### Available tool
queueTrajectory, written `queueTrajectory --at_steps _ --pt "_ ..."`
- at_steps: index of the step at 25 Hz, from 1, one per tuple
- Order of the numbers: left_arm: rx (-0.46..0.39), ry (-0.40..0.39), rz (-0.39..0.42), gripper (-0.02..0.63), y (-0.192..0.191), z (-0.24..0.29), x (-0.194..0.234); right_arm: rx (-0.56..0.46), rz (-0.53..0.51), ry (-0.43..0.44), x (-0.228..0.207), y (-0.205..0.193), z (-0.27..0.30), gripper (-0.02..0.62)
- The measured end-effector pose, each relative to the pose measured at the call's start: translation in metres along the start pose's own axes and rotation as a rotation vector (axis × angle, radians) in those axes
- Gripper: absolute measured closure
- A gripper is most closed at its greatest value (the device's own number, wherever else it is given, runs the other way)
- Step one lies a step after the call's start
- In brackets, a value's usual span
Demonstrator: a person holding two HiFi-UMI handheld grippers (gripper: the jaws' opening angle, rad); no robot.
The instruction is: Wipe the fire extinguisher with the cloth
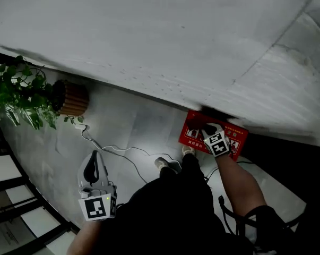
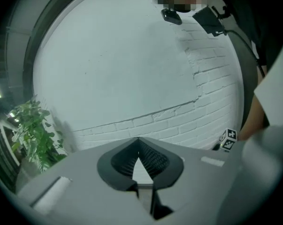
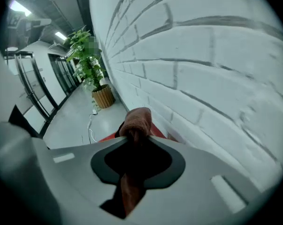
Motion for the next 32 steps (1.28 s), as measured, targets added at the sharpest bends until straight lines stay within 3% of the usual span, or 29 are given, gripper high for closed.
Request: queueTrajectory --at_steps 5,9,11,14,19,26,32 --pt "0.059 0.122 -0.054 0.606 -0.031 -0.026 0.029 0.149 -0.206 0.055 0.018 0.049 0.054 0.532" --pt "0.11 0.21 -0.093 0.606 -0.053 -0.049 0.053 0.276 -0.261 0.094 0.026 0.04 0.084 0.531" --pt "0.121 0.234 -0.11 0.606 -0.058 -0.056 0.058 0.279 -0.257 0.097 0.026 0.034 0.089 0.529" --pt "0.129 0.246 -0.116 0.606 -0.063 -0.06 0.06 0.253 -0.204 0.106 0.024 0.027 0.087 0.531" --pt "0.086 0.207 -0.096 0.606 -0.049 -0.048 0.058 0.223 -0.092 0.05 -0.005 0.009 0.063 0.531" --pt "0.029 0.083 -0.049 0.606 -0.022 -0.016 0.03 0.203 0.077 -0.049 -0.061 -0.072 0.002 0.532" --pt "-0.021 -0.053 0.037 0.606 0.006 0.012 -0.006 0.201 0.302 -0.131 -0.095 -0.152 -0.04 0.532"
Point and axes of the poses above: the fingertips, and each gripper's own axes: z forward along the fingers, x to its left, y out of its top, the point moved 2 cm from there along -z, backward along the fingers, and after that the axes turned 13 degrees about x, right-handed, at the moved point
